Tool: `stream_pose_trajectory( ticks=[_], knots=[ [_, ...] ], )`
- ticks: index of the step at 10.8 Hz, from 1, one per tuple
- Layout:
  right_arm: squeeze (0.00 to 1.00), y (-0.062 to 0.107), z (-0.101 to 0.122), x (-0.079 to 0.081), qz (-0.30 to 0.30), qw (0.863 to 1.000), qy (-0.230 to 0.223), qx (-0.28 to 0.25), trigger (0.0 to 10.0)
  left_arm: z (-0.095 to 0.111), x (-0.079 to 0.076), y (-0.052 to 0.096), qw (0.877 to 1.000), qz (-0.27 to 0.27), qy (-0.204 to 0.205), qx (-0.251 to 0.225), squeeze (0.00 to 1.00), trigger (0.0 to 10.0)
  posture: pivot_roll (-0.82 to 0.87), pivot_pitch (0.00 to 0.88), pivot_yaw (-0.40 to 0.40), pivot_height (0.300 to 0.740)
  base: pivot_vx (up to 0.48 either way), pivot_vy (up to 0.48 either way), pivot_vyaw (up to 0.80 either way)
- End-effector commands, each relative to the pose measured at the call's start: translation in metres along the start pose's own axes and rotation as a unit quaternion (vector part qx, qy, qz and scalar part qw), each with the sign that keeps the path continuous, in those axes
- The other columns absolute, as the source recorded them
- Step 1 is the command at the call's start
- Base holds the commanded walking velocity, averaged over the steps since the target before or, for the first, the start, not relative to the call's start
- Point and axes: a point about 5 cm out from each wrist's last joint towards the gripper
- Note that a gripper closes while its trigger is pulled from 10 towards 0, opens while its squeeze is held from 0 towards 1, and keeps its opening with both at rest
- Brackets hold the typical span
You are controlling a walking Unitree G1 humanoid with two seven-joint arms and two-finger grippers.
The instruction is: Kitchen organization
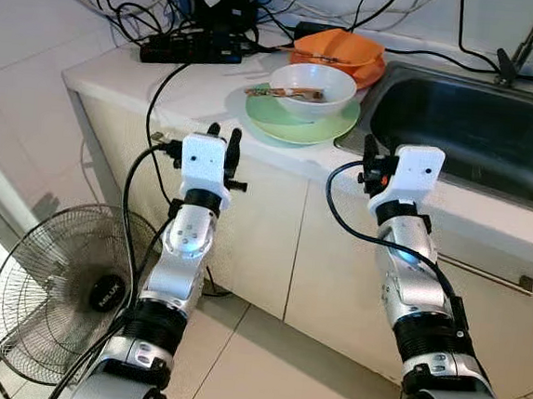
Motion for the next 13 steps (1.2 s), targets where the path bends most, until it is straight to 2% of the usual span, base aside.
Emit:
stream_pose_trajectory(
  ticks=[1,4,10,13],
  knots=[
    [0.0,-0.0039,0.0056,0.001,-0.002,1.0,0.0,-0.01,10.0,0.0002,0.0002,-0.0019,1.0,-0.003,0.001,0.0,0.0,10.0,0.03,0.0,0.05,0.74,0.0,0.0,0.0],
    [0.0,-0.0023,0.0004,0.0005,-0.017,1.0,0.003,0.008,10.0,-0.0033,-0.0011,0.0,1.0,-0.006,0.003,0.005,0.0,10.0,0.03,0.0,0.045,0.74,0.0,0.0,0.0],
    [0.0,-0.0009,0.0021,0.0094,-0.005,1.0,-0.017,-0.001,10.0,-0.0045,0.0024,0.0017,1.0,0.0,0.001,0.005,0.0,10.0,0.04,0.0,0.046,0.74,0.0,0.0,0.0],
    [0.0,-0.0026,0.0001,0.0098,-0.005,1.0,-0.011,0.014,10.0,-0.0053,0.0041,0.0023,1.0,0.006,-0.001,0.007,0.0,10.0,0.05,0.0,0.046,0.74,0.274,0.0,0.0]
  ],
)
Point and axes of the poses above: a point about 5 cm out from each wrist's last joint towards the gripper, its own y axis pointing back from the gripper into the wrist, its own z axis along the axis of the wrist's last joint, x = y × z, and after that the axes turned 6 degrees about y, right-handed
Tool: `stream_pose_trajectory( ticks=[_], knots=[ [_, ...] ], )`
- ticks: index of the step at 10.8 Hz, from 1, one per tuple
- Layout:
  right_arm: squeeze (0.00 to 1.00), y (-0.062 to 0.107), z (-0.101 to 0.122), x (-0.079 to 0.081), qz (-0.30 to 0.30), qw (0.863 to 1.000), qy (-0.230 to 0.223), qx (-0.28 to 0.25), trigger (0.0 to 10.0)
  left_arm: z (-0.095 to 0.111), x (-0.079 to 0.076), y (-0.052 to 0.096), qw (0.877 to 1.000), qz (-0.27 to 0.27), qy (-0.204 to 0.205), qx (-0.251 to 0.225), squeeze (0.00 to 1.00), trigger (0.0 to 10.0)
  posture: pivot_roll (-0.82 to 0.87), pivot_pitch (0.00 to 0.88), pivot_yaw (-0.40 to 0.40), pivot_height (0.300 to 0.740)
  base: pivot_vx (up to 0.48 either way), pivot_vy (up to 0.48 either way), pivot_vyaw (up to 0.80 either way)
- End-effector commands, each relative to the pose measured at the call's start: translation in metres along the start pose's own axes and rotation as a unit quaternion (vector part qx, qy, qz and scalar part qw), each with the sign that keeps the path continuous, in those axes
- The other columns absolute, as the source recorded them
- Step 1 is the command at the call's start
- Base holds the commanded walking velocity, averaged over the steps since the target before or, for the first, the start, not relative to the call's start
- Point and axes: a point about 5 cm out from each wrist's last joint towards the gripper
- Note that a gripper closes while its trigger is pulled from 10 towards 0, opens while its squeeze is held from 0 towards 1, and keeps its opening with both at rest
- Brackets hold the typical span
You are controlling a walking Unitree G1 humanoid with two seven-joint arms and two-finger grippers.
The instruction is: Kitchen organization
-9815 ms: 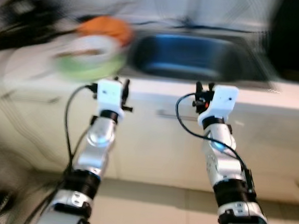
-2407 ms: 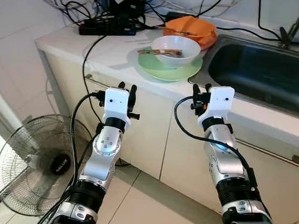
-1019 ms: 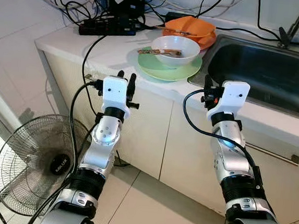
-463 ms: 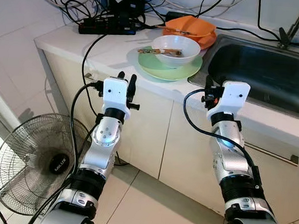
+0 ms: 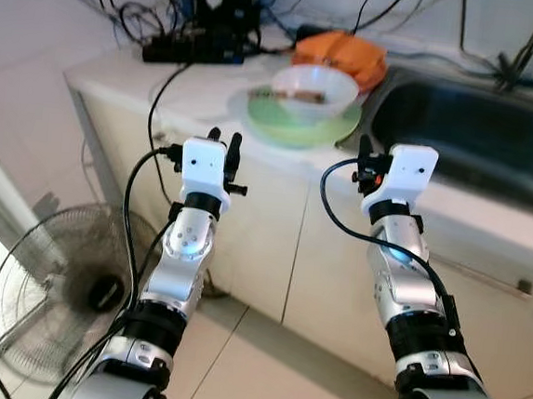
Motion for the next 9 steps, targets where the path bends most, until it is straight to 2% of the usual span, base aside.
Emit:
stream_pose_trajectory(
  ticks=[1,4,6,9],
  knots=[
    [0.0,-0.0029,0.0032,0.0006,0.0,1.0,-0.003,-0.003,10.0,-0.0007,0.0023,0.0006,1.0,0.006,-0.003,0.001,0.0,10.0,0.04,0.0,0.046,0.74,0.292,0.0,0.0],
    [0.0,-0.0034,0.0034,-0.0005,-0.004,1.0,-0.001,-0.003,10.0,-0.0014,0.0019,0.0014,1.0,0.006,-0.003,0.003,0.0,10.0,0.05,0.0,0.045,0.74,0.295,0.0,0.0],
    [0.0,-0.0048,0.0024,0.0007,-0.004,1.0,-0.005,0.005,10.0,-0.0022,0.0026,0.0022,1.0,0.005,-0.003,0.004,0.0,10.0,0.05,0.0,0.045,0.74,0.304,0.0,-0.6],
    [0.0,-0.005,0.0043,0.0014,-0.006,1.0,-0.005,-0.004,10.0,-0.0018,0.0022,0.0027,1.0,0.004,-0.003,0.004,0.0,10.0,0.05,0.0,0.045,0.74,0.307,0.0,0.0]
  ],
)
Point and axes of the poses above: a point about 5 cm out from each wrist's last joint towards the gripper, its own y axis pointing back from the gripper into the wrist, its own z axis along the axis of the wrist's last joint, x = y × z, and after that the axes turned 6 degrees about y, right-handed
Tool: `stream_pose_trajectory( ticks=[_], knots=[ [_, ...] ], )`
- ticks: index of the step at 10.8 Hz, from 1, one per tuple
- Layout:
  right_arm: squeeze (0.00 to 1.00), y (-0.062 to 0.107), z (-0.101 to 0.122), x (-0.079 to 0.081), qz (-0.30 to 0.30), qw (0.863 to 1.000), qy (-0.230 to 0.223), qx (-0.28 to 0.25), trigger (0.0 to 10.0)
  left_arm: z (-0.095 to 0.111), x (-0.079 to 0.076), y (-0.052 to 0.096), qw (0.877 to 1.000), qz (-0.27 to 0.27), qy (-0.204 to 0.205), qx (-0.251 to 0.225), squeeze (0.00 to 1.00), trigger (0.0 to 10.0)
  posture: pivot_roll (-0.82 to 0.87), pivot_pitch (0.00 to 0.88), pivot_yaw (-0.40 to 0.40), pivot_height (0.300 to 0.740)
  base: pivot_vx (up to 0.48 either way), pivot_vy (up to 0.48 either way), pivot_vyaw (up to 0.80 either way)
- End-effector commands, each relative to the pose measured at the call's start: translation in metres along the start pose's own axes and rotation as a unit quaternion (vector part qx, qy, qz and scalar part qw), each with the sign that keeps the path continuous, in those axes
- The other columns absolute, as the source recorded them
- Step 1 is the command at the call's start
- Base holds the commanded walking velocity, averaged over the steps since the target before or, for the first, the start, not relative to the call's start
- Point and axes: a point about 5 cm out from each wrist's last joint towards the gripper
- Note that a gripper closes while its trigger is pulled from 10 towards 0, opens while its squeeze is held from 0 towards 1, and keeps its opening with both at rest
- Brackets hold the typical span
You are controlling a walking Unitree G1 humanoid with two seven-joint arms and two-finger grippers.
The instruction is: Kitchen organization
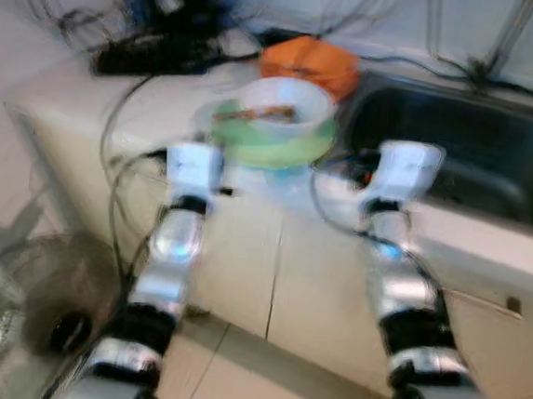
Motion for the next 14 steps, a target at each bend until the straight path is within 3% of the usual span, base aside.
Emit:
stream_pose_trajectory(
  ticks=[1,11,14],
  knots=[
    [0.0,-0.0017,0.0004,-0.0095,-0.013,1.0,0.004,0.001,10.0,0.0005,-0.009,-0.0002,1.0,-0.011,0.004,-0.001,0.0,10.0,0.05,0.0,0.045,0.74,0.307,0.0,0.0],
    [0.0,-0.0031,-0.0007,-0.0122,-0.024,1.0,0.008,0.002,10.0,-0.0001,-0.0082,0.0022,1.0,-0.011,0.004,0.001,0.0,10.0,0.06,0.0,0.047,0.74,0.309,0.0,-0.07],
    [0.0,-0.0028,-0.0012,-0.0114,-0.027,1.0,0.008,0.003,10.0,0.0005,-0.0114,0.0033,1.0,-0.022,0.01,-0.004,0.0,10.0,0.06,0.0,0.048,0.74,0.0,0.0,0.0]
  ],
)
Point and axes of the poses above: a point about 5 cm out from each wrist's last joint towards the gripper, its own y axis pointing back from the gripper into the wrist, its own z axis along the axis of the wrist's last joint, x = y × z, and after that the axes turned 6 degrees about y, right-handed
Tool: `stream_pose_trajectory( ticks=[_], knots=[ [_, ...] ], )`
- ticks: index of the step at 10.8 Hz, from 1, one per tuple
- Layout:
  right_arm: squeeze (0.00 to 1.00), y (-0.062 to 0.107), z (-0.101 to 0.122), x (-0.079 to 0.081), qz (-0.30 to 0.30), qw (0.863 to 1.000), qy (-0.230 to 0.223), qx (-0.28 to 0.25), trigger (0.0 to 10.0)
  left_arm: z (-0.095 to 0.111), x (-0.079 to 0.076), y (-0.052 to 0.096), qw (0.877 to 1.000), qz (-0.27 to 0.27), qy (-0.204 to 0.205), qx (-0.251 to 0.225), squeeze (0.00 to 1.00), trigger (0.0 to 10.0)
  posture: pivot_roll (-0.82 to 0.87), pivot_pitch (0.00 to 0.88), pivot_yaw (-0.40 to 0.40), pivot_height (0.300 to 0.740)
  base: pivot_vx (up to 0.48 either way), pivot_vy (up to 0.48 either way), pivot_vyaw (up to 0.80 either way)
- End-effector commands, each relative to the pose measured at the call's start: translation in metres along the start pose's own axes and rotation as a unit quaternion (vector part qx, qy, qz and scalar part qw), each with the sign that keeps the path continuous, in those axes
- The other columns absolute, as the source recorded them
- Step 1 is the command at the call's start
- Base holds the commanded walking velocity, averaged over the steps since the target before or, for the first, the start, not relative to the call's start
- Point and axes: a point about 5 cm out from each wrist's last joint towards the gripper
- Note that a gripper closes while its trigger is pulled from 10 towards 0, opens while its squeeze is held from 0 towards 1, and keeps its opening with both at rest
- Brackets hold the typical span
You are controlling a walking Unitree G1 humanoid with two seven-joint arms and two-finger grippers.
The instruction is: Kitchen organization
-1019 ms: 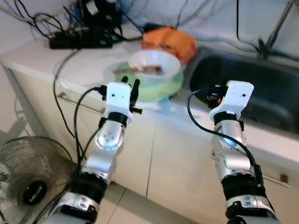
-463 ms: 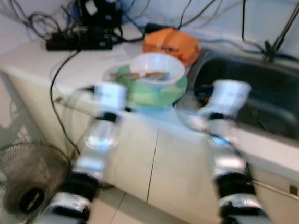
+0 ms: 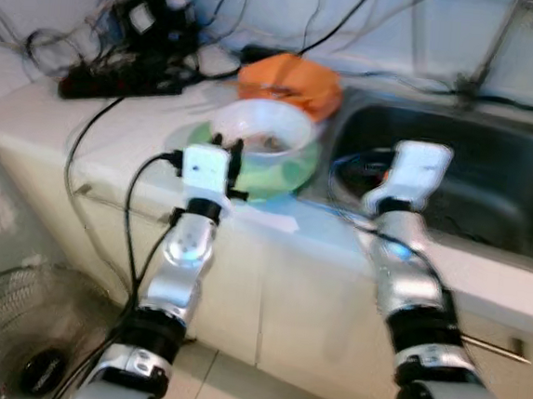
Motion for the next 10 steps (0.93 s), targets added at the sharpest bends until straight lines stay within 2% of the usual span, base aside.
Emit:
stream_pose_trajectory(
  ticks=[1,10],
  knots=[
    [0.0,-0.0025,0.0017,-0.0033,-0.005,1.0,0.002,-0.001,10.0,0.0005,-0.0002,0.0003,1.0,-0.002,0.002,0.0,0.0,10.0,0.06,0.0,0.047,0.74,0.0,0.0,0.0],
    [0.0,-0.002,0.0006,-0.0031,-0.009,1.0,0.005,0.001,10.0,0.0037,0.0001,0.0012,1.0,-0.004,0.006,-0.007,0.0,10.0,0.07,0.0,0.047,0.74,0.0,0.0,0.0]
  ],
)
Point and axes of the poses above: a point about 5 cm out from each wrist's last joint towards the gripper, its own y axis pointing back from the gripper into the wrist, its own z axis along the axis of the wrist's last joint, x = y × z, and after that the axes turned 6 degrees about y, right-handed
